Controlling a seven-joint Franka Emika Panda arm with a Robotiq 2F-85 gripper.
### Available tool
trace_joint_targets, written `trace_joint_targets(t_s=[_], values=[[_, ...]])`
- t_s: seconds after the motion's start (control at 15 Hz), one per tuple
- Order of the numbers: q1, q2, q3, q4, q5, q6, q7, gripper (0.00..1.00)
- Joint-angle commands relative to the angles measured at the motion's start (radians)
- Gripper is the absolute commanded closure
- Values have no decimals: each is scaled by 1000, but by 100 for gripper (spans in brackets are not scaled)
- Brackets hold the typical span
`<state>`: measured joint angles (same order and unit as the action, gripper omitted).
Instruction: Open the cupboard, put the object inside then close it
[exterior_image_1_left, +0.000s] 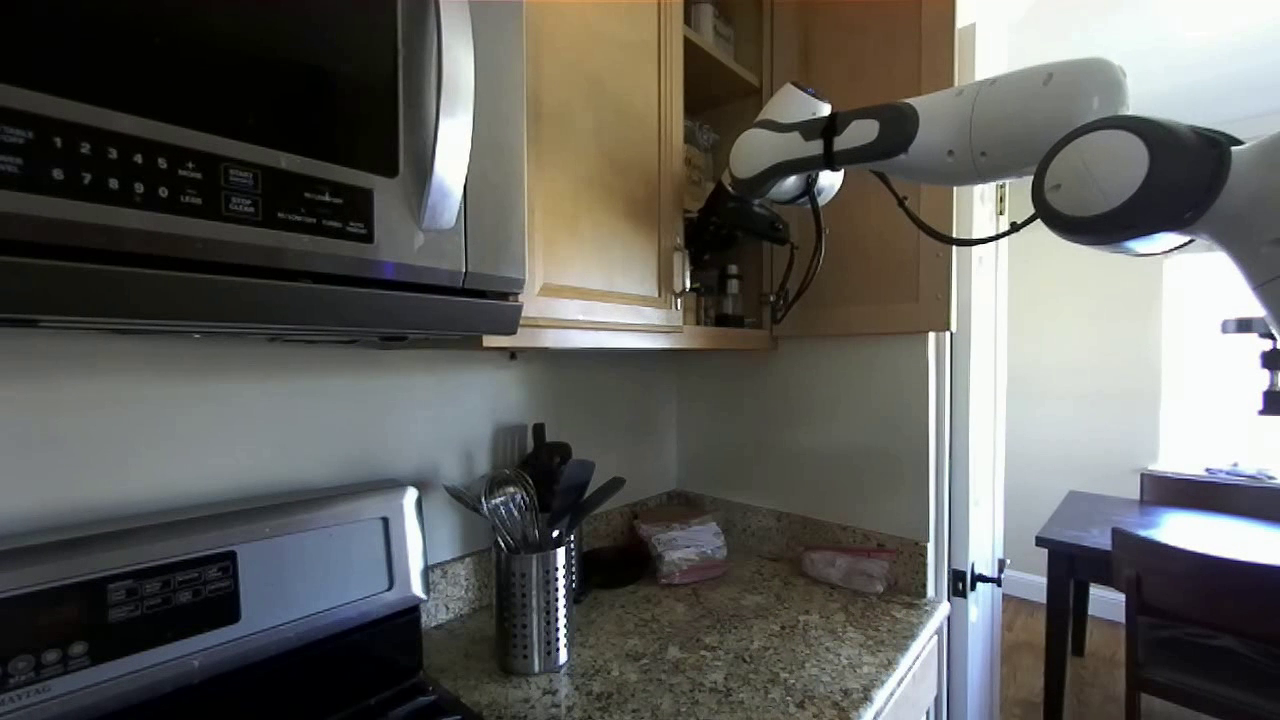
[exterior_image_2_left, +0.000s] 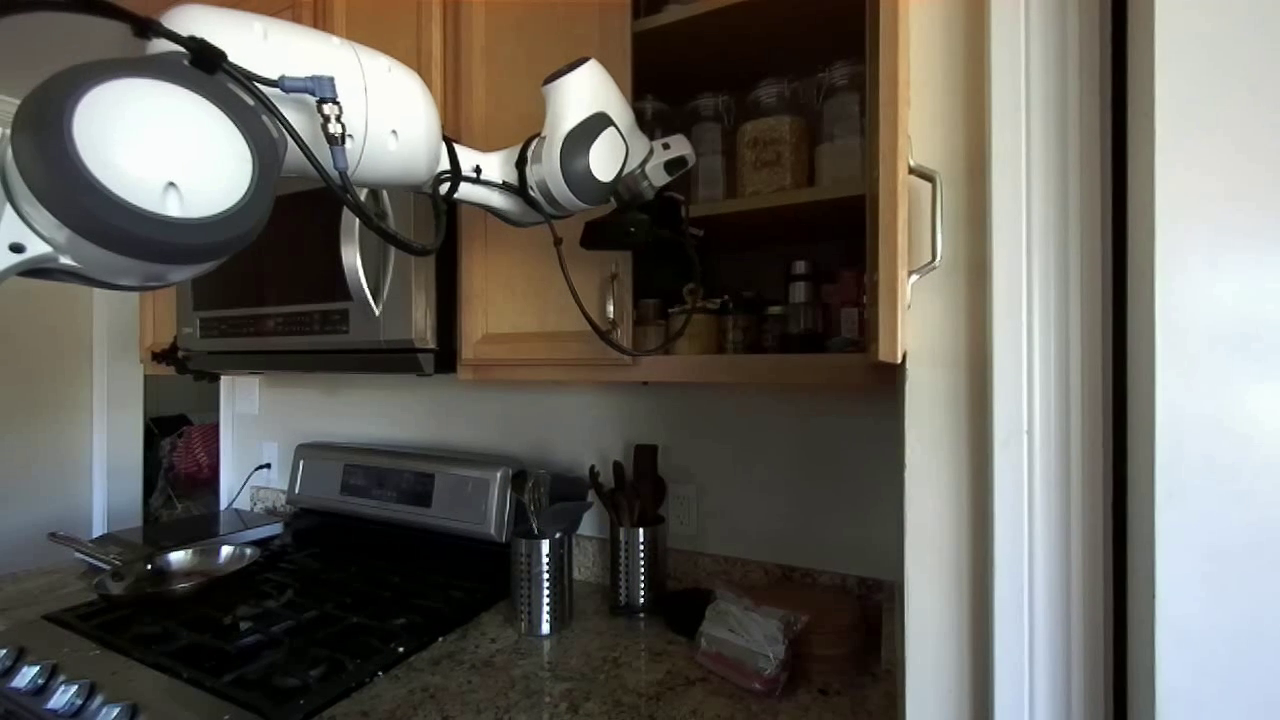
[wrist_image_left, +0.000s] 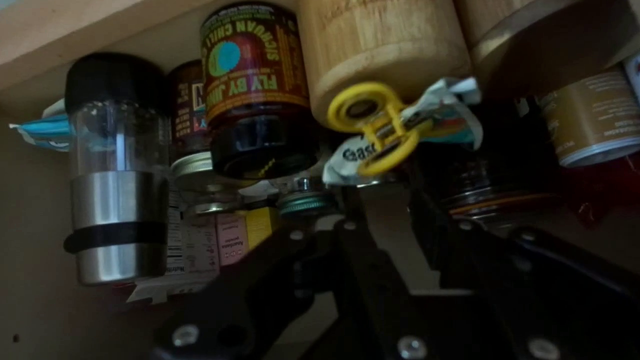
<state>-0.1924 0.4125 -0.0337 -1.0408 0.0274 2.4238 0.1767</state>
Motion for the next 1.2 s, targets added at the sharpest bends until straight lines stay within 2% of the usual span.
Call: trace_joint_targets(t_s=[0.0,0.33,0.4,0.6,1.13], values=[[-33,-10,17,38,49,-29,-45,39],[-54,-77,4,11,38,-24,-55,5],[-58,-102,5,-11,36,-40,-64,2],[-72,-168,14,-78,48,-117,-113,0],[-71,-349,0,-331,50,-453,-259,0]])
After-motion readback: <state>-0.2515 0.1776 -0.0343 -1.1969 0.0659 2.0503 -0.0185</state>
